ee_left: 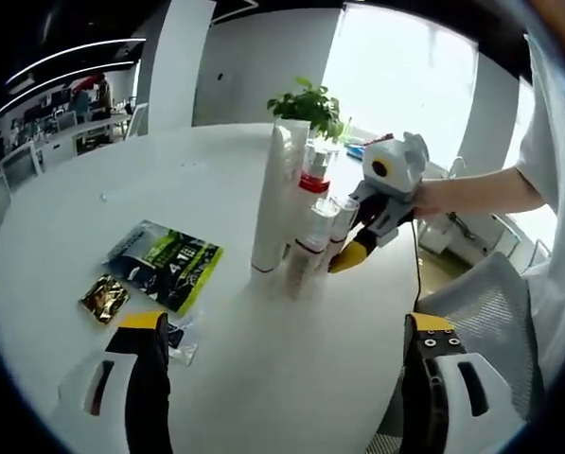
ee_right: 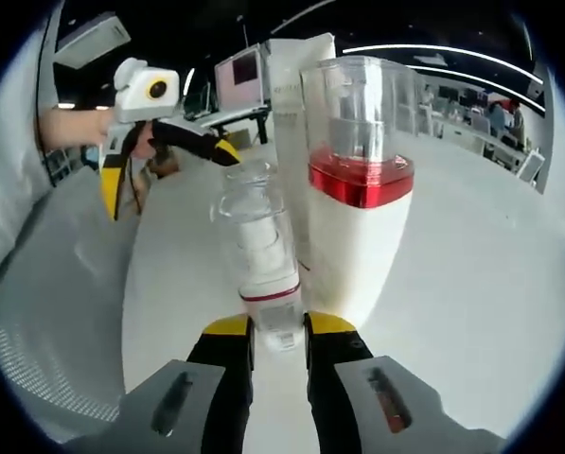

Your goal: Arrange the skincare products in the storage area until every visible bottle or jar stands upright without overlapping.

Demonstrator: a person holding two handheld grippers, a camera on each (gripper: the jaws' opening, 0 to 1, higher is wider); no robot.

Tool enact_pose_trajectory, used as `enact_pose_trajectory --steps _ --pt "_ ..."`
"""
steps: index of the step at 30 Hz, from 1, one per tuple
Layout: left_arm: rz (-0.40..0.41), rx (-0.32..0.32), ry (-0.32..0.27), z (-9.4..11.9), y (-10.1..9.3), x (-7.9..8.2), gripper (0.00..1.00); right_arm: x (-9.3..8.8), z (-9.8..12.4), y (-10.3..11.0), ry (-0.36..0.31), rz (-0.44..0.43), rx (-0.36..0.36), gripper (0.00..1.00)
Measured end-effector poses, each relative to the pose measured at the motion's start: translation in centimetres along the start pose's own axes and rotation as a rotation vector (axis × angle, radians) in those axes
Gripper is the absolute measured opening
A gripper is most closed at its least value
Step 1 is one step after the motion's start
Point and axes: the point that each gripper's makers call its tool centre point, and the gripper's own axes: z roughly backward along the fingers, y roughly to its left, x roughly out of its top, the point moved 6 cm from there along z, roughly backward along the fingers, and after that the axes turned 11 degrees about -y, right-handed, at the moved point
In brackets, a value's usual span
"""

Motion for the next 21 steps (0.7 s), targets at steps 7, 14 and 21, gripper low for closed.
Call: enact_pose_trajectory --steps 7,14,21 --pt "0.003 0.003 0.0 0.1 0.2 -0.1 0.96 0.0 -0.1 -0.4 0.007 0.008 0.013 0.21" --pt "0.008 0.001 0.0 0.2 0.2 -0.1 0.96 -0.5 -0.1 -0.7 0.031 0.003 0.012 0.23" --pt "0.013 0.001 -0.006 0.9 0.2 0.0 0.95 -0.8 0.8 0.3 0.06 -0.029 -0.007 0.29"
